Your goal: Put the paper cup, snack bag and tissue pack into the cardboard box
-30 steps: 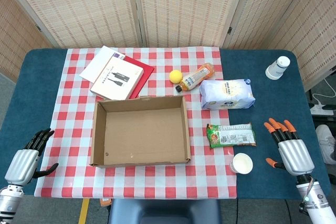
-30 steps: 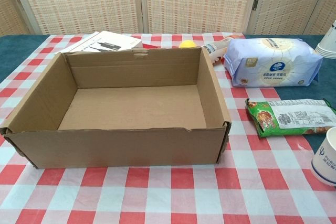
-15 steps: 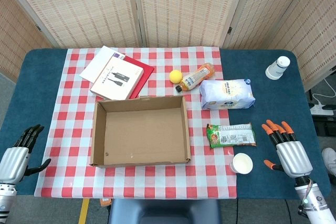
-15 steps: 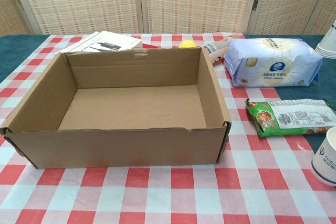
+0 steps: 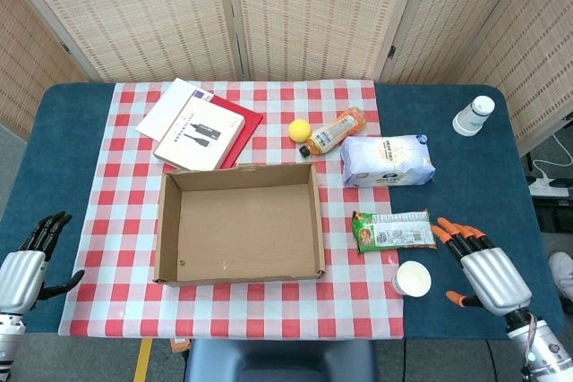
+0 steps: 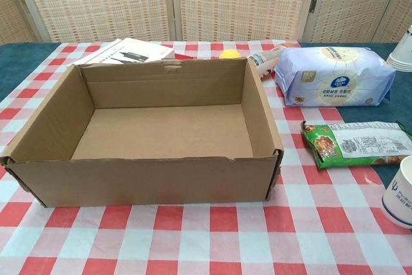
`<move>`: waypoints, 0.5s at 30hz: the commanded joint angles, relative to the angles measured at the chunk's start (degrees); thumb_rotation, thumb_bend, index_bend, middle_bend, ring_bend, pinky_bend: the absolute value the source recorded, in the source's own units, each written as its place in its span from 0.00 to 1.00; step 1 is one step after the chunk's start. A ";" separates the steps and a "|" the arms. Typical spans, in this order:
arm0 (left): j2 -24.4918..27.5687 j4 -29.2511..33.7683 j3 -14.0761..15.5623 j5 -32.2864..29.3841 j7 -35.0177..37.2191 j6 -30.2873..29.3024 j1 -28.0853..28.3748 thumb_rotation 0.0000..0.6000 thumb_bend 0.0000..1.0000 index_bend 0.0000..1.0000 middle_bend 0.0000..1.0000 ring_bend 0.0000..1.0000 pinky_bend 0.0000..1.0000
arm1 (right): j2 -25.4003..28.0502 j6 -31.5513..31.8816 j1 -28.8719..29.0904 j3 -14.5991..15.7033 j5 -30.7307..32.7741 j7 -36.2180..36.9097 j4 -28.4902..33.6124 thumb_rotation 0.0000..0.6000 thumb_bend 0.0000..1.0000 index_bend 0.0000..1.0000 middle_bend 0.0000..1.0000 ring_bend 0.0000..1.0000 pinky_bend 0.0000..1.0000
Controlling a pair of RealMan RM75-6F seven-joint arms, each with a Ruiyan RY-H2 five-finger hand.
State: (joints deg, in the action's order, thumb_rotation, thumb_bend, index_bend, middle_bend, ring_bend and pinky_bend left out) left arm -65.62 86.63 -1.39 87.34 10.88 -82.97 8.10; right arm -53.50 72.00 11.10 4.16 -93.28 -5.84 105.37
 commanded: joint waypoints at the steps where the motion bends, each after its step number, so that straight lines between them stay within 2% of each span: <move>1: 0.12 0.15 0.02 0.18 0.11 -0.18 -0.06 1.00 0.23 0.06 0.01 0.00 0.23 | 0.77 -4.38 1.30 1.65 0.84 -2.13 2.01 1.00 0.00 0.07 0.00 0.00 0.16; 6: 0.35 0.41 0.10 0.72 0.57 -0.77 -0.27 1.00 0.23 0.06 0.01 0.00 0.23 | -2.69 -7.35 2.15 1.78 1.98 -4.09 0.15 1.00 0.00 0.07 0.00 0.00 0.13; 15: 0.73 0.30 0.08 0.92 1.98 -0.74 -0.26 1.00 0.23 0.06 0.01 0.00 0.23 | -6.87 -8.50 3.97 0.09 2.32 -5.86 -1.67 1.00 0.00 0.07 0.00 0.00 0.13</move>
State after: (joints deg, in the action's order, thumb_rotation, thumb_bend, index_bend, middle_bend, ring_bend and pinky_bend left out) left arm -64.90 86.94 -1.31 88.23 12.86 -83.73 7.83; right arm -59.87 63.95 14.72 4.48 -91.15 -11.68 104.09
